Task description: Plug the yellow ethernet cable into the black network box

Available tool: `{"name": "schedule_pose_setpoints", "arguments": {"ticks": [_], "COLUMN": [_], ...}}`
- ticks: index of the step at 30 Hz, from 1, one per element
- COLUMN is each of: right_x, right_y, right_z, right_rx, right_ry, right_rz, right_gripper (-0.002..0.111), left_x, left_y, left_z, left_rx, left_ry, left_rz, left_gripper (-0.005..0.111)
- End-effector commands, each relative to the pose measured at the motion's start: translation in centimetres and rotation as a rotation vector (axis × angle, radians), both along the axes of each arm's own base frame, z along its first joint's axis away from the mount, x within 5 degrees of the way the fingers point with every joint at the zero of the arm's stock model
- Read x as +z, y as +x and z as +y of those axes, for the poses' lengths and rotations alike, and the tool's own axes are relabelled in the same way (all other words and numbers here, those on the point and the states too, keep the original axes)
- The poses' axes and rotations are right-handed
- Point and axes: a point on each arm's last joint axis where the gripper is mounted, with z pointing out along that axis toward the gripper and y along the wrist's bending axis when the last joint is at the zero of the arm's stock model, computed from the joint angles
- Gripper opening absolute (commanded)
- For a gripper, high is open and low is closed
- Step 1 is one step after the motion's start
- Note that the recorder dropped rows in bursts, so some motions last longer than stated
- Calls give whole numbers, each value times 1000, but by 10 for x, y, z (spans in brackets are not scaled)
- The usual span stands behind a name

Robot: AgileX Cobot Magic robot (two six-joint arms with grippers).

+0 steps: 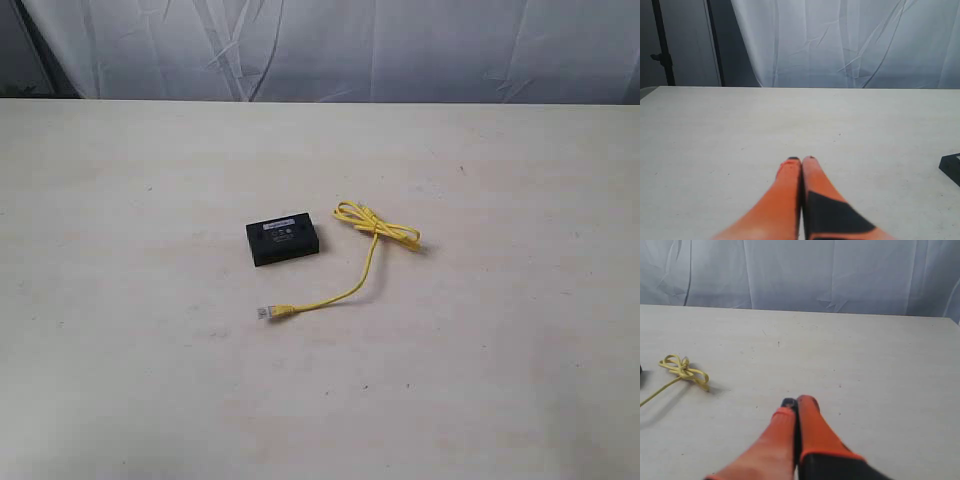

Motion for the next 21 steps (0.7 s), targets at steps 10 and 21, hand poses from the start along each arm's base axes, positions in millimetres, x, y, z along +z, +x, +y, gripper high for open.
{"name": "schedule_pose_setpoints", "arguments": {"ticks": [10, 21], "right_x": [1, 44], "right_y": [0, -1], "right_z": [0, -8], "right_rx": [-4, -86], "right_ry": [-2, 481], "right_rz": [-14, -469], "right_gripper": [-1, -1], "left_x": [-2, -1], "left_y": [0, 0], "left_z": [1, 1], "left_rx": [4, 4], "left_ry": [27, 25], "left_rz": [1, -4], "left_gripper": [0, 0]}}
